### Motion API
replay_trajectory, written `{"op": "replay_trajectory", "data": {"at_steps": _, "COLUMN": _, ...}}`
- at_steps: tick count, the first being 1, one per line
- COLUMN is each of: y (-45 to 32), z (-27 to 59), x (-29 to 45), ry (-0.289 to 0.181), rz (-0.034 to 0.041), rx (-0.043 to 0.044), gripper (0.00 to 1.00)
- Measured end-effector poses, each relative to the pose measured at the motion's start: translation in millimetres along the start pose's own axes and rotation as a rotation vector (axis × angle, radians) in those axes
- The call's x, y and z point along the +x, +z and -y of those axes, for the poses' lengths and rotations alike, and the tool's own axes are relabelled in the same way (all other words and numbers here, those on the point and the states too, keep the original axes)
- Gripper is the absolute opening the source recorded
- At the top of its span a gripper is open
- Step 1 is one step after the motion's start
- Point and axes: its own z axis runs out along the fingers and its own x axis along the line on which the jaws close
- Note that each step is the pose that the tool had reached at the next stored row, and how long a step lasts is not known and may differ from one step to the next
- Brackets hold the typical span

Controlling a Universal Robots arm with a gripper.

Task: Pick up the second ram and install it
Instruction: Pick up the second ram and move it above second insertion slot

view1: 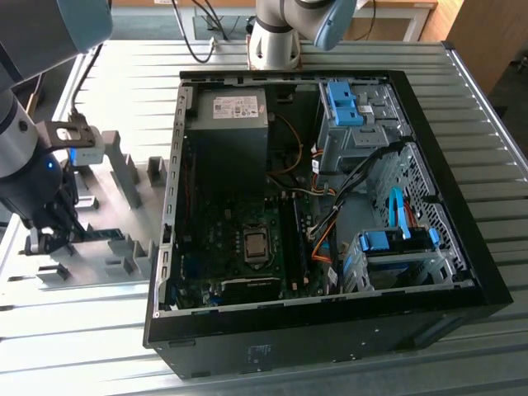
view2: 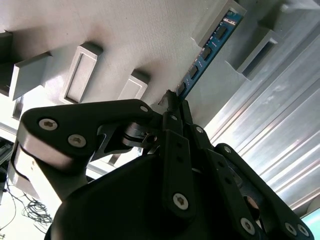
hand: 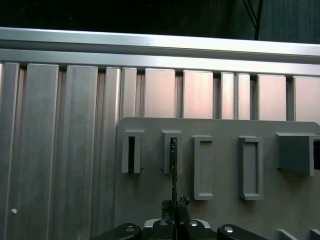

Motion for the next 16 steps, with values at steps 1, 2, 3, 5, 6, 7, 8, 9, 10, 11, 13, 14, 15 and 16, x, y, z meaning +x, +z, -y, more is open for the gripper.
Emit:
{"op": "replay_trajectory", "data": {"at_steps": 1, "y": -0.4, "z": 0.0, "x": 0.0, "ry": 0.0, "rz": -0.0001, "rx": 0.0, "gripper": 0.14}}
{"op": "replay_trajectory", "data": {"at_steps": 2, "y": -0.5, "z": 0.0, "x": 0.0, "ry": 0.0, "rz": 0.0, "rx": 0.0, "gripper": 0.14}}
{"op": "replay_trajectory", "data": {"at_steps": 3, "y": -0.8, "z": 0.0, "x": 0.0, "ry": 0.0, "rz": 0.0, "rx": 0.0, "gripper": 0.14}}
{"op": "replay_trajectory", "data": {"at_steps": 5, "y": -1.5, "z": -0.1, "x": -0.1, "ry": 0.0, "rz": 0.0, "rx": 0.0, "gripper": 0.14}}
{"op": "replay_trajectory", "data": {"at_steps": 6, "y": -1.6, "z": -0.1, "x": -0.1, "ry": 0.0, "rz": 0.0001, "rx": 0.0001, "gripper": 0.14}}
{"op": "replay_trajectory", "data": {"at_steps": 7, "y": -1.8, "z": -0.1, "x": -0.1, "ry": 0.0, "rz": 0.0, "rx": 0.0001, "gripper": 0.14}}
{"op": "replay_trajectory", "data": {"at_steps": 8, "y": -2.1, "z": -0.1, "x": -0.1, "ry": 0.0, "rz": -0.0001, "rx": 0.0, "gripper": 0.14}}
{"op": "replay_trajectory", "data": {"at_steps": 9, "y": -2.4, "z": -0.1, "x": -0.1, "ry": 0.0, "rz": -0.0001, "rx": 0.0, "gripper": 0.14}}
{"op": "replay_trajectory", "data": {"at_steps": 10, "y": -2.6, "z": -0.1, "x": -0.2, "ry": 0.0, "rz": -0.0001, "rx": -0.0001, "gripper": 0.14}}
{"op": "replay_trajectory", "data": {"at_steps": 11, "y": -2.9, "z": -0.1, "x": -0.2, "ry": 0.0, "rz": -0.0001, "rx": -0.0001, "gripper": 0.14}}
{"op": "replay_trajectory", "data": {"at_steps": 13, "y": -3.5, "z": -0.1, "x": -0.2, "ry": 0.0, "rz": -0.0001, "rx": -0.0001, "gripper": 0.14}}
{"op": "replay_trajectory", "data": {"at_steps": 14, "y": -3.9, "z": -0.1, "x": -0.2, "ry": 0.0, "rz": -0.0001, "rx": -0.0001, "gripper": 0.14}}
{"op": "replay_trajectory", "data": {"at_steps": 15, "y": -4.4, "z": -0.2, "x": -0.3, "ry": 0.0, "rz": -0.0002, "rx": -0.0002, "gripper": 0.14}}
{"op": "replay_trajectory", "data": {"at_steps": 16, "y": -4.8, "z": -0.2, "x": -0.3, "ry": 0.0, "rz": -0.0002, "rx": -0.0001, "gripper": 0.14}}
